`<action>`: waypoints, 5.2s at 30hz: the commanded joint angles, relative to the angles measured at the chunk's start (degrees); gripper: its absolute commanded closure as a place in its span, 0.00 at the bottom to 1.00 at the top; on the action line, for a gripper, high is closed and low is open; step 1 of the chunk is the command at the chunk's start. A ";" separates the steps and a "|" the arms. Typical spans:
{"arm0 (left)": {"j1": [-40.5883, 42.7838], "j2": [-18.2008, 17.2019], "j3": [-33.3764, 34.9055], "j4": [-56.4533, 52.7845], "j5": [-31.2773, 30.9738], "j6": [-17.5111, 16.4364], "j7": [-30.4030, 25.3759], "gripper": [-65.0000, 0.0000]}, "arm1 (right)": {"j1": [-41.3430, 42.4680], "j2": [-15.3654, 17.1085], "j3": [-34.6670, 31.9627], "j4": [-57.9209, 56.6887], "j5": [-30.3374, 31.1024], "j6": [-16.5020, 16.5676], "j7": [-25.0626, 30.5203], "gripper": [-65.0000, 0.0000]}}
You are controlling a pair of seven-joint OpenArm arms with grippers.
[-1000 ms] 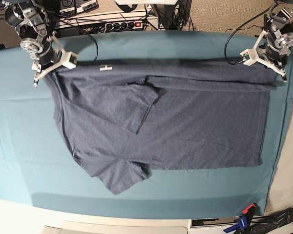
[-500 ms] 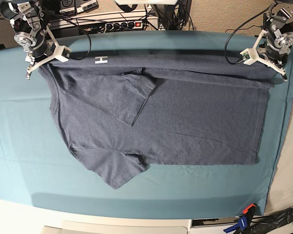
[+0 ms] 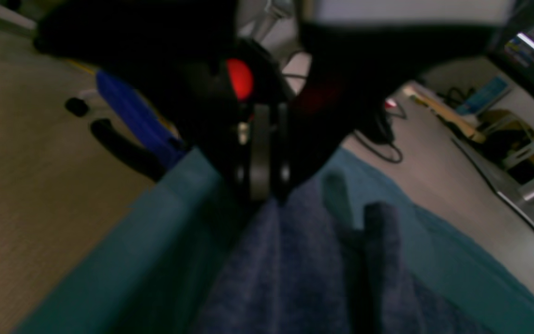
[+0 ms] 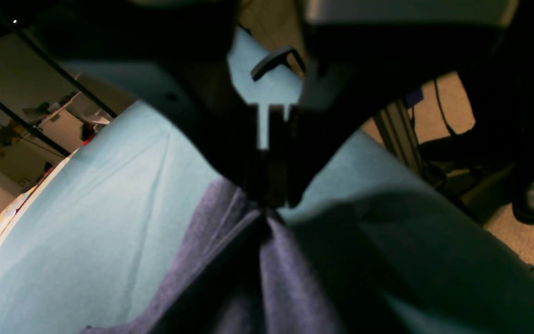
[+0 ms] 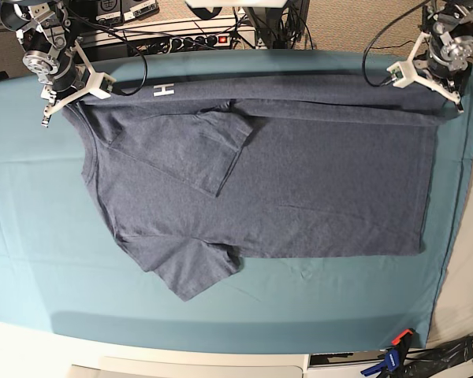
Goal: Fold the T-shirt properly
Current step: 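Pull the shoulder edge toward the robot with both grippers, stretching the shirt, then release the shoulders and move both grippers along the shirt's sides toward the hem, then lower both grippers to the hem corners of the shirt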
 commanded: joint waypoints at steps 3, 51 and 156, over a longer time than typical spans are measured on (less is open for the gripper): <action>1.36 -1.03 -0.50 1.01 1.22 1.05 3.08 1.00 | -0.39 1.29 0.96 0.66 -1.97 -0.76 -2.14 1.00; 1.68 -0.28 -0.50 1.31 1.18 1.03 2.10 0.90 | -2.58 1.27 0.96 0.66 2.34 2.45 -5.03 1.00; -26.10 6.91 -18.60 0.50 -42.84 -5.53 -9.33 0.53 | 41.70 -26.51 1.27 -8.79 22.47 -25.46 2.62 0.73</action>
